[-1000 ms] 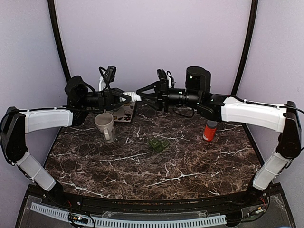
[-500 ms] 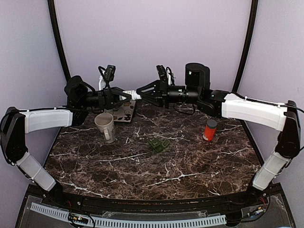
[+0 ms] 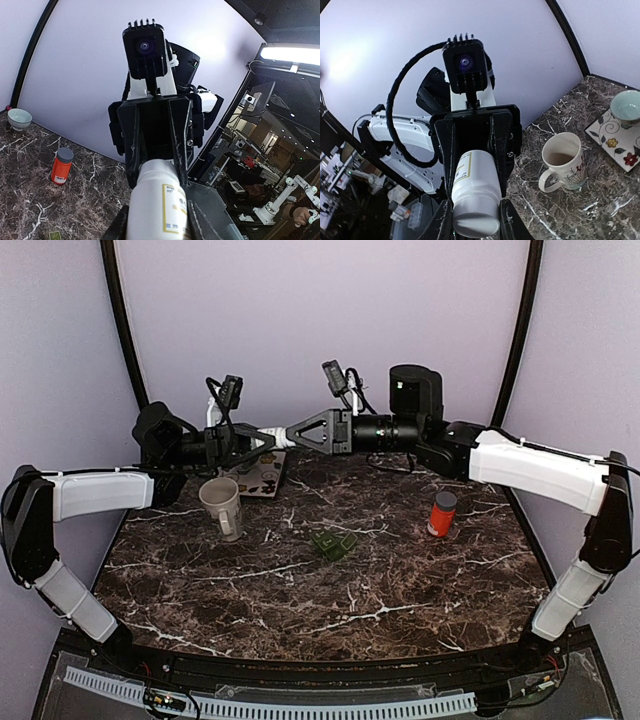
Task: Sort the pills into containers
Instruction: Unscrew the lid of the pill bottle.
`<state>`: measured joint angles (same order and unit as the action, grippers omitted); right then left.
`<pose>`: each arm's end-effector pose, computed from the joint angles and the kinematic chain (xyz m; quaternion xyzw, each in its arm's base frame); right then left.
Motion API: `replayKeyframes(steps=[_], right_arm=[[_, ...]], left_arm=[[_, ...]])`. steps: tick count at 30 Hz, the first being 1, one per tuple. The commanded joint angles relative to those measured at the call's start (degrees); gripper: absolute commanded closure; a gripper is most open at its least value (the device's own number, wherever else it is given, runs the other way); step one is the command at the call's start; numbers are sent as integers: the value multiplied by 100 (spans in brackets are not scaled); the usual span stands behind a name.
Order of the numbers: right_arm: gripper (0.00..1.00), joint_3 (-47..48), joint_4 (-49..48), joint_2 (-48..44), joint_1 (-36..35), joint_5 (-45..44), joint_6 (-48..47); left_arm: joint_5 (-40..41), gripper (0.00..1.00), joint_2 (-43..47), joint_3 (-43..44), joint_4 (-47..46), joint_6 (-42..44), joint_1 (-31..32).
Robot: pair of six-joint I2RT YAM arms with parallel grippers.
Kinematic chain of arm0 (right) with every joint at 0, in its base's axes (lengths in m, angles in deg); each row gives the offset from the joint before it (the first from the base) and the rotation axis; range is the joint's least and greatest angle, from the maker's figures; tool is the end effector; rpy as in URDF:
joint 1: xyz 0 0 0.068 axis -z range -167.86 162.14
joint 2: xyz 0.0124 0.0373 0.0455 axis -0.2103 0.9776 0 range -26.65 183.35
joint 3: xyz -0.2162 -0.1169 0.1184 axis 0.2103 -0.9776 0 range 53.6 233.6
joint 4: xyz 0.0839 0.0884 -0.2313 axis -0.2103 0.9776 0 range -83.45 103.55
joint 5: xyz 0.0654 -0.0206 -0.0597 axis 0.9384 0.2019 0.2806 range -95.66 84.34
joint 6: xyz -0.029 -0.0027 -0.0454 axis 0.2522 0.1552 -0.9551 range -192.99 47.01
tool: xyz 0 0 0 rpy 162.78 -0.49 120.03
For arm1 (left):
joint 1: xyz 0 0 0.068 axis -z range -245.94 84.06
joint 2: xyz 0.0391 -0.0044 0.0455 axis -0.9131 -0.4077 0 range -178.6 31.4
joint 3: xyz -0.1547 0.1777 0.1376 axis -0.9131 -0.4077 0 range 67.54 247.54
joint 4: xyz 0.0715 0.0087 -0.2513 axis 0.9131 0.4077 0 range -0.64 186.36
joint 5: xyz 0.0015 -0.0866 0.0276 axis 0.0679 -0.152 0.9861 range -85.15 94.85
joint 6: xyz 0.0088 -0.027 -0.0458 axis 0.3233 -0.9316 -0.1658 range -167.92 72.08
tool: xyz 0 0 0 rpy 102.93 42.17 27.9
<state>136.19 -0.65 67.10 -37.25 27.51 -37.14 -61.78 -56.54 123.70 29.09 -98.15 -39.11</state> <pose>0.2410 0.3108 0.3811 -0.2760 0.6729 0.5963 0.3398 0.2778 -0.1771 0.3414 0.3755 0.5142 -0.6671 0.3868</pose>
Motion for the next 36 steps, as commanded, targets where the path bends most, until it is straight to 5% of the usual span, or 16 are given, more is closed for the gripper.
replayKeyframes(steps=[1, 16, 36], right_arm=[[95, 115, 477, -43, -1, 164, -1404], [94, 425, 1128, -42, -91, -220, -3218], [93, 389, 1419, -127, -326, -724, -3919]], left_arm=[[60, 100, 185, 8, -600, -355, 34], [106, 100, 395, 55, -223, -417, 115], [-47, 100, 263, 122, -577, -869, 138]])
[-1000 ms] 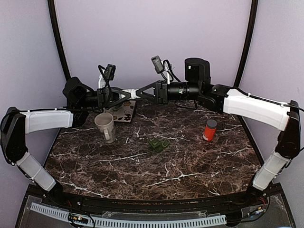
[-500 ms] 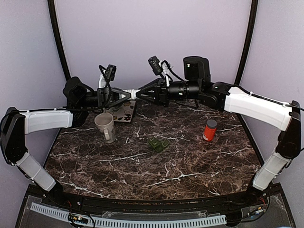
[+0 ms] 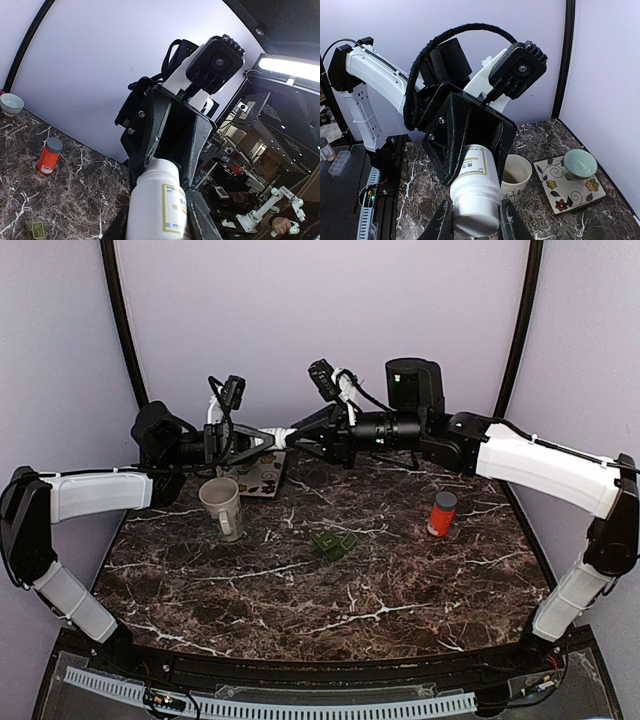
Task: Sort the pills into containers
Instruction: Unscrew the lid of the pill bottle.
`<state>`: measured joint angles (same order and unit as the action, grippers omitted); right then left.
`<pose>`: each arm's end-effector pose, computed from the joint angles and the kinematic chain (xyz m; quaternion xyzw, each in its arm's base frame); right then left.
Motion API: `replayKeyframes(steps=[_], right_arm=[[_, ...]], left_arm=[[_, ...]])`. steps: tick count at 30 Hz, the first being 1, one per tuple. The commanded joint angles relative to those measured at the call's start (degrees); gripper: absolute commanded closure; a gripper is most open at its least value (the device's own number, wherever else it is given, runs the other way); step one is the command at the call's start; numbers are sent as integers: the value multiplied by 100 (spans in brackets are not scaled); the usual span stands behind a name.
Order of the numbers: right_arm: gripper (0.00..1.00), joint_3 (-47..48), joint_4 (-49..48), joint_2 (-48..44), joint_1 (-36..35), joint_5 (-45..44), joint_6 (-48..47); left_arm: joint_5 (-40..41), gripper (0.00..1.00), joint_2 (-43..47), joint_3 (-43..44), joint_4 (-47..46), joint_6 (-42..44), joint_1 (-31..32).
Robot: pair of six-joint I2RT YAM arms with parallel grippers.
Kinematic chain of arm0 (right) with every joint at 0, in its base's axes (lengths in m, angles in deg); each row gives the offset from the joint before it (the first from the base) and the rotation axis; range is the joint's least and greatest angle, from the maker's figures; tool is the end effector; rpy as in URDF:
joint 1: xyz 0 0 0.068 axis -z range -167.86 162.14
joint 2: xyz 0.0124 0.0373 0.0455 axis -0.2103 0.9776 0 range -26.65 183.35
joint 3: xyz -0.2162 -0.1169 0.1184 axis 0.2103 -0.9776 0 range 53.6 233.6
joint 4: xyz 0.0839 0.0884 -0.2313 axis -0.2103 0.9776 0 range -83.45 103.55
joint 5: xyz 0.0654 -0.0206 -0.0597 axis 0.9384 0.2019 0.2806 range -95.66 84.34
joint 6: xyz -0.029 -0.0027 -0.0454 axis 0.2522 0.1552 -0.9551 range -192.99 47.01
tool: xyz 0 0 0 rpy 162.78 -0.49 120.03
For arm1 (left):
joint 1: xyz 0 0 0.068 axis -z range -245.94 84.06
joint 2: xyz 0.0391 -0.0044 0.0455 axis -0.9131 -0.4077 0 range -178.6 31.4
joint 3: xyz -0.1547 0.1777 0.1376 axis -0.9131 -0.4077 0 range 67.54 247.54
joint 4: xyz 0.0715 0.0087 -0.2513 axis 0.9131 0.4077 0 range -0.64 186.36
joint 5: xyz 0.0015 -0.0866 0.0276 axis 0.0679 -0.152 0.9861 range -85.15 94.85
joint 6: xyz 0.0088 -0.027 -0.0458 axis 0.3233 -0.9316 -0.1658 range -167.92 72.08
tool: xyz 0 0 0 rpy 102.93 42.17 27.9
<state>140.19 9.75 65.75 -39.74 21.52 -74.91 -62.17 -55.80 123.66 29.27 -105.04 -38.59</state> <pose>0.2251 0.3131 0.3955 -0.4705 0.5902 0.4286 0.4966 0.2734 -0.1783 0.3448 0.3511 0.5311 -0.6904 0.3436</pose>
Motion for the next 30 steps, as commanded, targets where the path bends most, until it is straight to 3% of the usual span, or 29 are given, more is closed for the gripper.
replayKeyframes(steps=[1, 16, 20, 30], right_arm=[[93, -10, 375, 14, -77, -130, -149], [89, 46, 555, -4, -174, -478, -444], [80, 118, 530, 30, -174, -435, -385], [46, 114, 377, -45, -174, -457, -254]], left_arm=[[-20, 100, 172, 137, -618, -205, 85], [-200, 100, 13, 307, -817, -493, 81], [-215, 100, 1, 316, -863, -511, 90], [-221, 100, 10, 264, -815, -396, 103]])
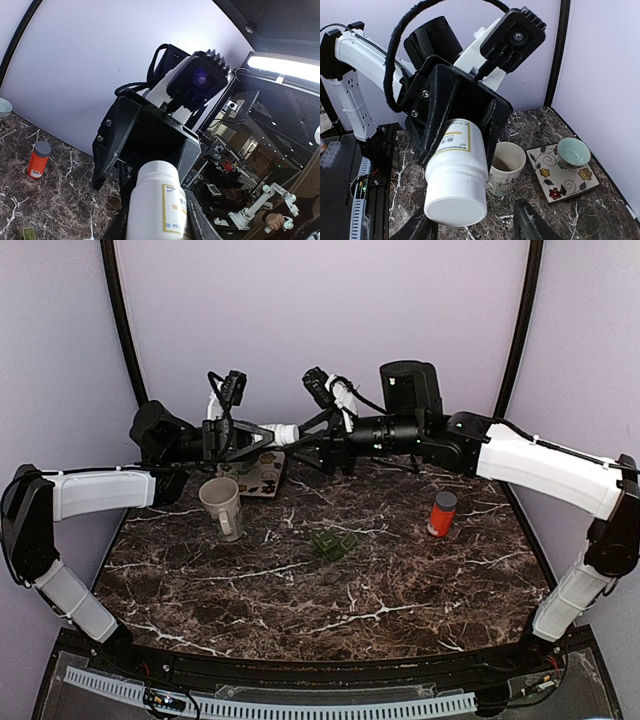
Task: Sort the pills into containers
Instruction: Unscrew the lid of the pill bottle.
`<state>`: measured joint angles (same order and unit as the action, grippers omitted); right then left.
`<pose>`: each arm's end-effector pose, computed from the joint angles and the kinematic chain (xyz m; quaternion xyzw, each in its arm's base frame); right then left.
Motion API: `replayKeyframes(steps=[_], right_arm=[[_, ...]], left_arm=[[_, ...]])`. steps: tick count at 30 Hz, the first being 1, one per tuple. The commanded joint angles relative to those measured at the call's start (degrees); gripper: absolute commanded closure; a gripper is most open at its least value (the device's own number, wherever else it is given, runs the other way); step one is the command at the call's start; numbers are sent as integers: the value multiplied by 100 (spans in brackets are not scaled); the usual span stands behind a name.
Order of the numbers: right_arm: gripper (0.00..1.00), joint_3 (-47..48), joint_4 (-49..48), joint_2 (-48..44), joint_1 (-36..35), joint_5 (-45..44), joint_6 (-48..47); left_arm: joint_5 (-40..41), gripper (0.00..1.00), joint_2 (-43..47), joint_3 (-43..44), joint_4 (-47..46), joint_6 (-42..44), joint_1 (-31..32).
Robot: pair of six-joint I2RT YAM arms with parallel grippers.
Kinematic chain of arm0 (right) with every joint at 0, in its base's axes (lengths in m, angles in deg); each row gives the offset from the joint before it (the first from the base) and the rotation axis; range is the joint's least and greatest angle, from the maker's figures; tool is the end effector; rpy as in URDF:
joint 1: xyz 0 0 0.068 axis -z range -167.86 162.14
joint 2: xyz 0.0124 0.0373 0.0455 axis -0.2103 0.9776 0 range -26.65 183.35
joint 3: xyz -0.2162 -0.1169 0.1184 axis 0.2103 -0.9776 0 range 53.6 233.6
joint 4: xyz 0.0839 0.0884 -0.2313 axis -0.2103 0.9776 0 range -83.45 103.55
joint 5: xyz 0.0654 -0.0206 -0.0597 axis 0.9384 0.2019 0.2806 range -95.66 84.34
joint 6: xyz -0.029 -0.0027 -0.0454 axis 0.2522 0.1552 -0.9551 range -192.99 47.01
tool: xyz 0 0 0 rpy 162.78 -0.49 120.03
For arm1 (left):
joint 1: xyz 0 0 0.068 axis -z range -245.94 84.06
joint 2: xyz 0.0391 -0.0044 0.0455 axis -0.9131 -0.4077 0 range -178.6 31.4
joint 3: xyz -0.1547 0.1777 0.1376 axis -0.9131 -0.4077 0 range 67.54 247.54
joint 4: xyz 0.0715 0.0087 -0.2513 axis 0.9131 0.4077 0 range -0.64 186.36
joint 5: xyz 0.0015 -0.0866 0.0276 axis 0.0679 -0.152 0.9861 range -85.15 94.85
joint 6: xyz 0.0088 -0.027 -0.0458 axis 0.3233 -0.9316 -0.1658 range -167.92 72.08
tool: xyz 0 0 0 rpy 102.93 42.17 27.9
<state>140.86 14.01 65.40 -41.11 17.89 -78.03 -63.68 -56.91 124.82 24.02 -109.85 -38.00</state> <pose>0.2177 0.3152 0.3940 -0.4830 0.6033 0.3960 0.4959 0.2715 -0.1815 0.3516 0.3633 0.5147 -0.7023 0.3315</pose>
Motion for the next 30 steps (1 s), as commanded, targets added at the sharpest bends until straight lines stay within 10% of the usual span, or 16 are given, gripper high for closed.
replayKeyframes(steps=[1, 18, 30], right_arm=[[45, 39, -58, -28, -36, -108, 67], [39, -600, -526, -554, -45, -60, 750], [39, -1826, -2294, -1158, 161, 50, 4790]], left_arm=[[-68, 100, 126, 147, -287, 92, 40], [43, 100, 162, 182, 254, 675, 40], [62, 100, -2, 201, 98, 901, 37]])
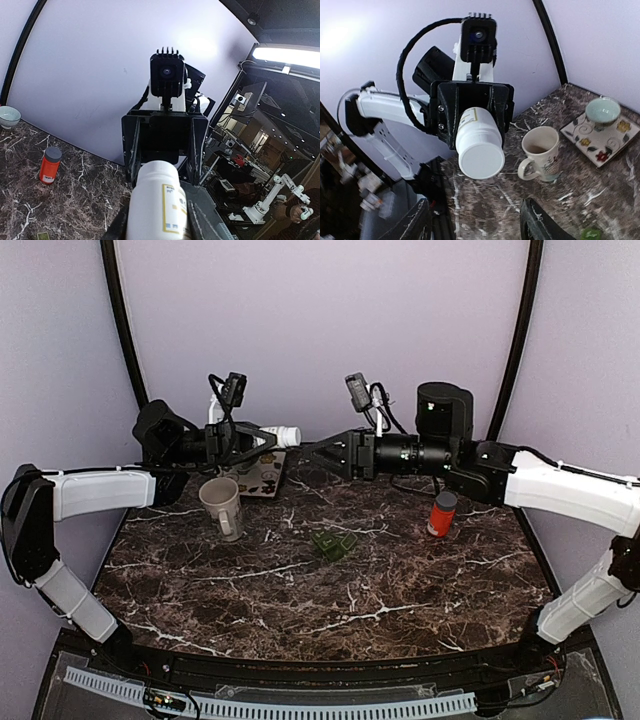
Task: Sort the pills into containers
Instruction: Unscrew the lid of the pill bottle.
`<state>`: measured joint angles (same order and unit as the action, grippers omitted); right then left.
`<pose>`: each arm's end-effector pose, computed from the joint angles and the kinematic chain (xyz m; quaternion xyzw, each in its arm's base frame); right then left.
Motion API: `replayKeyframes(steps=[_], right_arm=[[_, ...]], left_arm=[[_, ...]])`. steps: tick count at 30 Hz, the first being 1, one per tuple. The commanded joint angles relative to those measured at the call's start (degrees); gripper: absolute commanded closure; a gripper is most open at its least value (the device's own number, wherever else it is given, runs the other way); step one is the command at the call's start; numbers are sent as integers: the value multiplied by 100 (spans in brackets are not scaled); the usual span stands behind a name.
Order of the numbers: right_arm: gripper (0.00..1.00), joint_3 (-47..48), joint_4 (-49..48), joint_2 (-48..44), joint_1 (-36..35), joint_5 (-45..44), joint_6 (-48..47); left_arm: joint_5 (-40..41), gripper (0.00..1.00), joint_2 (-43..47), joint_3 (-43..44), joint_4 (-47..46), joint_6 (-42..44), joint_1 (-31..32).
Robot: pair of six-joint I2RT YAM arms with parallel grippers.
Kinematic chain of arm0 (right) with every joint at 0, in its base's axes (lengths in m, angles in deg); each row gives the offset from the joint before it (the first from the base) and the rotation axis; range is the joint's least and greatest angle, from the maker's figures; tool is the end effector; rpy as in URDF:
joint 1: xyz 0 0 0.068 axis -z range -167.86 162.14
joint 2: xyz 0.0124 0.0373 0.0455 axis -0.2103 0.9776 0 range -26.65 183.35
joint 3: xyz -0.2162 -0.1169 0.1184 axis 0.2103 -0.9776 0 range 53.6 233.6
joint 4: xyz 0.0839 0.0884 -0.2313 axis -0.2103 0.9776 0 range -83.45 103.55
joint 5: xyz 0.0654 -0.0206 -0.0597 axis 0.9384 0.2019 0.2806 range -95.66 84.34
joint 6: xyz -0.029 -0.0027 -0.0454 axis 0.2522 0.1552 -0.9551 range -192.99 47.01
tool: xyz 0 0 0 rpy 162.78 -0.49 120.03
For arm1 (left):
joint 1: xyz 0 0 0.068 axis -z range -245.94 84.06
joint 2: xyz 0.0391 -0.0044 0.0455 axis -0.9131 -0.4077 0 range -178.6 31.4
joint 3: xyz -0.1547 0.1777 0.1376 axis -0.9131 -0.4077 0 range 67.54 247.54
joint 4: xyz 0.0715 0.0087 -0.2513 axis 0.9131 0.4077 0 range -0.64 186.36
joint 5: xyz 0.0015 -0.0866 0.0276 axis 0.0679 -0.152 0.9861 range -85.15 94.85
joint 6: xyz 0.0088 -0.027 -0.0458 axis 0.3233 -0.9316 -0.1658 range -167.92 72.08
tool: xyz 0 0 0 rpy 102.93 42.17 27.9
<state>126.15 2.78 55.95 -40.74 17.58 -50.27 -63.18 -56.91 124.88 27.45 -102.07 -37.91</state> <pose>0.1964 0.2826 0.3799 -0.3196 0.6695 0.5192 0.4244 0.2740 -0.1833 0.3477 0.3818 0.5079 -0.6819 0.3623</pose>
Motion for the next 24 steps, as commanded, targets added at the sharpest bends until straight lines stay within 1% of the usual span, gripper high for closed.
replayKeyframes(steps=[1, 4, 6, 8, 13, 18, 24], right_arm=[[39, -447, -1371, -198, 169, 117, 2392], [40, -609, -1998, -77, 250, 256, 3420], [40, -856, -2410, 24, 276, 342, 3901], [41, -874, -2558, 109, 294, 303, 4223], [42, -763, -2680, 269, 314, 258, 4622], [43, -502, -2497, 391, 314, 264, 4773], [43, -362, -2310, 499, 303, 298, 4803]], left_arm=[[4, 100, -23, 198, -263, 124, 35], [5, 100, -25, 203, -193, 224, 34], [5, 100, 21, 192, -19, 421, 36], [5, 100, 76, 180, 179, 614, 32], [24, 100, 211, 166, 629, 1000, 35], [74, 100, 319, 172, 1038, 1336, 44], [85, 100, 348, 191, 1184, 1479, 59]])
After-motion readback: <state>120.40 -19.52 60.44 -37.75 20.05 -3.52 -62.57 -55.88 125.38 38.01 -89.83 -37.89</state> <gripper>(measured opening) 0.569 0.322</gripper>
